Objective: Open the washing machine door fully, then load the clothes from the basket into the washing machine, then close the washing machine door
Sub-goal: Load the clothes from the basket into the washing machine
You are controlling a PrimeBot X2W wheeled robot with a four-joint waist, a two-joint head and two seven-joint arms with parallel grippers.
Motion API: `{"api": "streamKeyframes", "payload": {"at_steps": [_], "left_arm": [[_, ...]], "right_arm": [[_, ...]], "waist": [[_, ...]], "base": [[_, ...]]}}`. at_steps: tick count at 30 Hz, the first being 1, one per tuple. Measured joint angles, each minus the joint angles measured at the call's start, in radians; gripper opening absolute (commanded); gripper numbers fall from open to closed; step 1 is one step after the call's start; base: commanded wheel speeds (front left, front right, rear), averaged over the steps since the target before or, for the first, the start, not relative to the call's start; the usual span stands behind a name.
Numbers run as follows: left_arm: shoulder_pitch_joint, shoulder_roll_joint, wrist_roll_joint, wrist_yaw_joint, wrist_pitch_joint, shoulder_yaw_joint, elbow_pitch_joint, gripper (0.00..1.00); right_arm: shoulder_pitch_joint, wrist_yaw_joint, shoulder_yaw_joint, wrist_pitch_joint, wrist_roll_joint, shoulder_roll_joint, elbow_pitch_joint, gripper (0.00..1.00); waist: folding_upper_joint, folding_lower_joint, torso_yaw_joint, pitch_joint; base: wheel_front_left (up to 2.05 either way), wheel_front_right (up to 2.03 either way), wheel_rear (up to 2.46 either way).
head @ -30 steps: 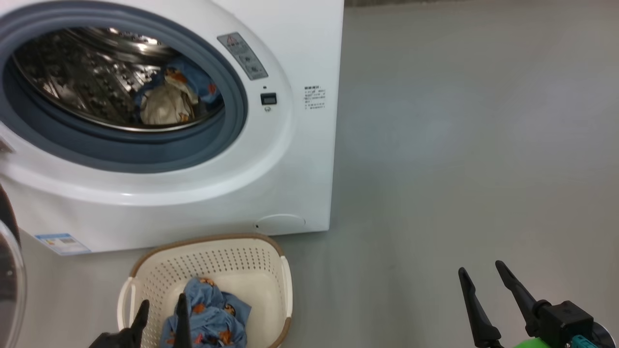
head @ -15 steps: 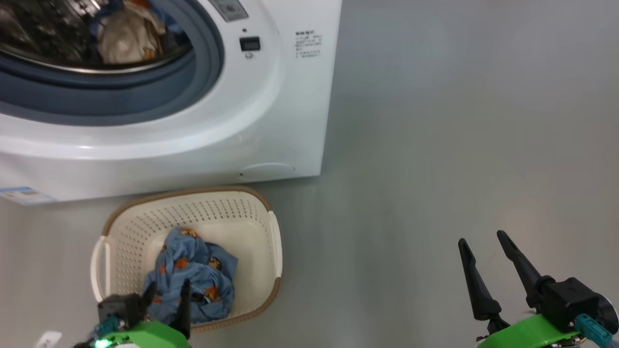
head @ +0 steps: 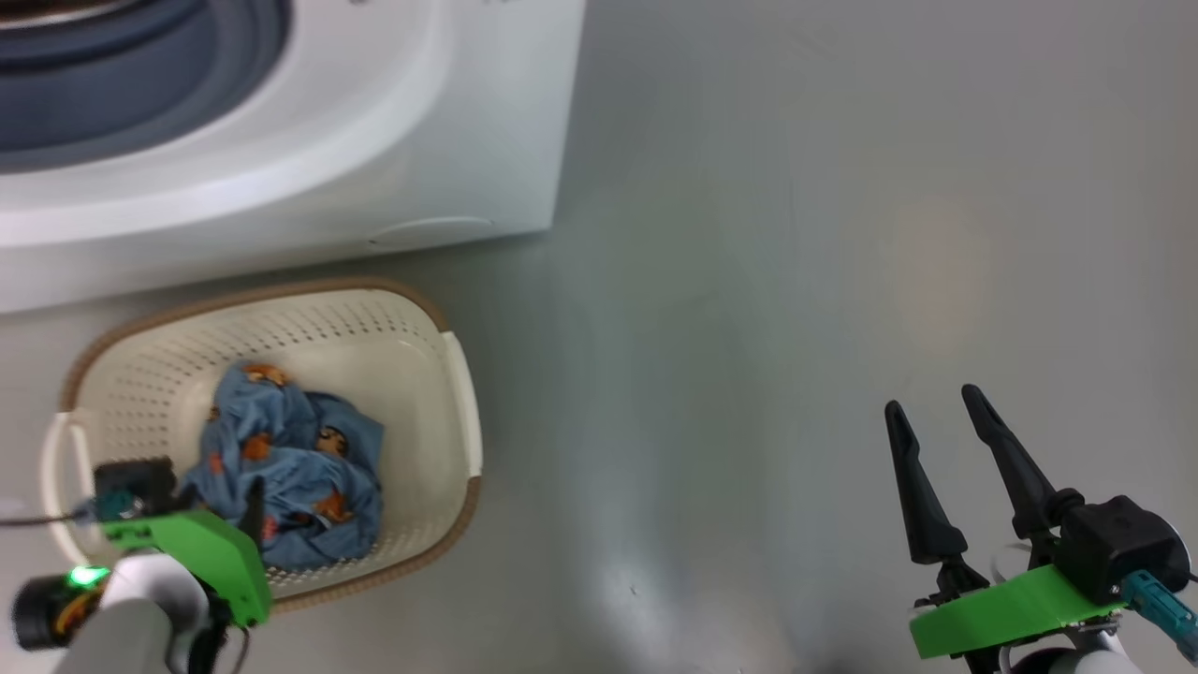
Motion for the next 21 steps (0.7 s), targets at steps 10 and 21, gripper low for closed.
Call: {"api": "streamKeyframes", "payload": {"at_steps": [10, 21], "left_arm": [[-0.189, 0.048, 0.000, -0.018, 0.093, -0.011, 0.205, 1.00], [-0.294, 0.081, 0.014, -0.027, 0.170, -0.039, 0.310, 1.00]], "right_arm": [[-0.069, 0.000, 0.034, -0.047, 0.037, 0.000, 0.043, 1.00], [-0.127, 0.000, 0.063, -0.079, 0.061, 0.000, 0.071, 1.00]], "waist": [[0.0000, 0.0000, -0.080, 0.141], [0.0000, 0.0000, -0.148, 0.261]], "base": [[0.00, 0.00, 0.00], [0.00, 0.00, 0.00]]}}
